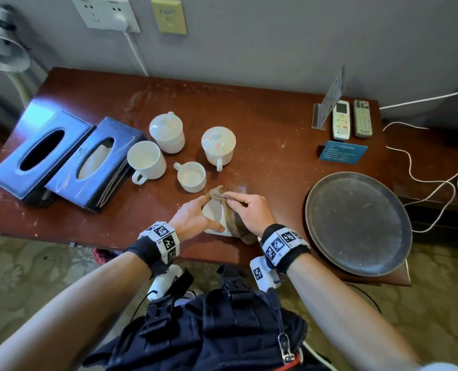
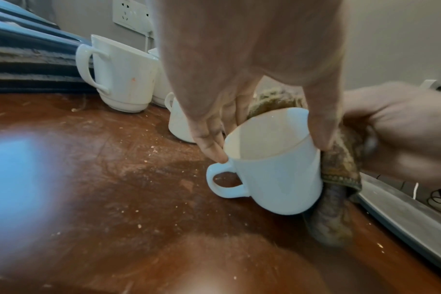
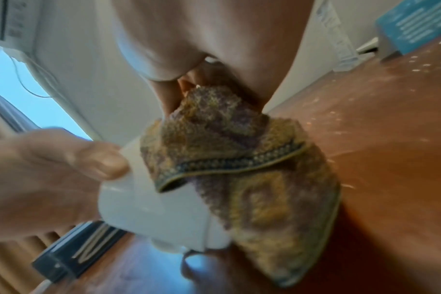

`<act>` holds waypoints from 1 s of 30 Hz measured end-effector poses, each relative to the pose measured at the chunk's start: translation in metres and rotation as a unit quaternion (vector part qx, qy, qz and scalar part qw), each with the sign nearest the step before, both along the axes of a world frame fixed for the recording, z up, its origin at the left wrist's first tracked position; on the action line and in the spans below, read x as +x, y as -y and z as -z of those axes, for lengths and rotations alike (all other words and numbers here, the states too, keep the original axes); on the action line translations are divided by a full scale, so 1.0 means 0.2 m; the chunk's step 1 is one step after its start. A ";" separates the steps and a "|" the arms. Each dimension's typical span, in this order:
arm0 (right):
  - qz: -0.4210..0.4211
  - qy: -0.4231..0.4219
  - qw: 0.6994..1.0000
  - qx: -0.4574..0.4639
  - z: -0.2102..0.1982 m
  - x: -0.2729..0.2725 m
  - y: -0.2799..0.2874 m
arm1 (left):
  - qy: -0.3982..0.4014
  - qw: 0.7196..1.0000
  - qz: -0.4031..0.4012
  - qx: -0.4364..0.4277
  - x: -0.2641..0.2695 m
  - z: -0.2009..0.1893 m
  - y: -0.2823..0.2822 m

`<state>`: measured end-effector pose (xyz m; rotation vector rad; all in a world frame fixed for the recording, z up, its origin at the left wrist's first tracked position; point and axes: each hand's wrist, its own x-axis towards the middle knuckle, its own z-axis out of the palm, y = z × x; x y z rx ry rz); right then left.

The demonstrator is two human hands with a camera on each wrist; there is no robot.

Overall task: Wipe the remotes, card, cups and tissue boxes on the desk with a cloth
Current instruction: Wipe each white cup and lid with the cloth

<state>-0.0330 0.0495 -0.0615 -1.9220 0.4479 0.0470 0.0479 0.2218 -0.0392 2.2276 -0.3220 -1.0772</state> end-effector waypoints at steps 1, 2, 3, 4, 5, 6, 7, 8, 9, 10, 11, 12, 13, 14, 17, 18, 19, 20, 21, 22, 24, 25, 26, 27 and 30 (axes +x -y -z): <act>0.016 -0.013 1.000 -0.004 0.02 -0.02 0.02 | 0.002 1.000 -0.003 0.004 0.00 0.00 0.00; 0.029 -0.030 0.999 -0.013 0.04 -0.04 0.04 | 0.005 1.000 -0.005 0.006 0.00 -0.01 0.01; 0.037 -0.047 0.998 -0.022 0.06 -0.04 0.06 | 0.007 1.000 -0.008 0.007 0.00 -0.01 0.01; 0.040 -0.062 0.997 -0.029 0.06 -0.03 0.07 | 0.009 1.000 -0.010 0.007 0.00 0.00 0.01; 0.040 -0.068 0.996 -0.032 0.06 -0.02 0.07 | 0.011 1.000 -0.011 0.008 0.00 0.00 0.01; 0.039 -0.060 0.997 -0.032 0.05 -0.01 0.06 | 0.015 1.000 -0.011 0.008 0.01 0.00 0.01; 0.036 -0.041 0.998 -0.028 0.02 0.00 0.04 | 0.017 1.000 -0.009 0.008 0.01 0.01 0.01; 0.032 -0.016 0.999 -0.021 0.00 0.01 0.01 | 0.018 1.000 -0.007 0.007 0.00 0.00 0.01; 0.024 0.006 1.000 -0.014 -0.02 0.00 -0.02 | 0.017 1.000 -0.007 0.006 0.00 0.00 0.01; 0.018 0.020 1.000 -0.010 -0.03 -0.01 -0.04 | 0.016 1.000 -0.008 0.003 0.00 0.00 0.01; 0.019 0.024 0.999 -0.010 -0.03 -0.02 -0.05 | 0.013 1.000 -0.011 0.003 0.00 0.00 0.01; 0.027 0.019 0.999 -0.017 -0.02 -0.04 -0.05 | 0.012 1.000 -0.015 0.003 0.00 0.00 0.01; 0.041 0.004 0.999 -0.027 -0.01 -0.06 -0.03 | 0.010 1.000 -0.018 0.003 0.00 0.00 0.01; 0.055 -0.015 0.998 -0.038 0.01 -0.07 0.00 | 0.008 1.000 -0.020 0.001 0.00 0.00 0.01; 0.066 -0.067 0.993 -0.064 0.06 -0.06 0.05 | 0.007 1.000 -0.016 0.005 0.01 0.00 0.01; 0.068 -0.074 0.993 -0.063 0.07 -0.06 0.05 | 0.008 1.000 -0.015 0.005 0.01 0.00 0.01; 0.075 -0.076 0.993 -0.055 0.07 -0.06 0.06 | 0.010 1.000 -0.014 0.003 0.02 -0.01 0.02; 0.086 -0.073 0.993 -0.046 0.06 -0.05 0.06 | 0.014 1.000 -0.010 -0.003 0.02 -0.02 0.02; 0.100 -0.068 0.992 -0.038 0.05 -0.04 0.07 | 0.020 1.000 -0.005 -0.007 0.02 -0.03 0.03; 0.115 -0.063 0.991 -0.030 0.04 -0.04 0.08 | 0.028 1.000 0.003 -0.011 0.02 -0.04 0.04; 0.132 -0.059 0.989 -0.010 0.04 -0.04 0.10 | 0.050 0.998 0.019 -0.016 0.03 -0.05 0.07; 0.137 -0.057 0.989 0.003 0.04 -0.05 0.11 | 0.060 0.998 0.031 -0.016 0.03 -0.05 0.08; 0.140 -0.054 0.989 0.019 0.05 -0.05 0.11 | 0.068 0.997 0.044 -0.015 0.03 -0.05 0.09; 0.142 -0.053 0.988 0.034 0.05 -0.06 0.11 | 0.071 0.996 0.054 -0.012 0.03 -0.06 0.10; 0.134 -0.058 0.987 0.060 0.07 -0.08 0.09 | 0.058 0.997 0.057 -0.011 0.03 -0.05 0.10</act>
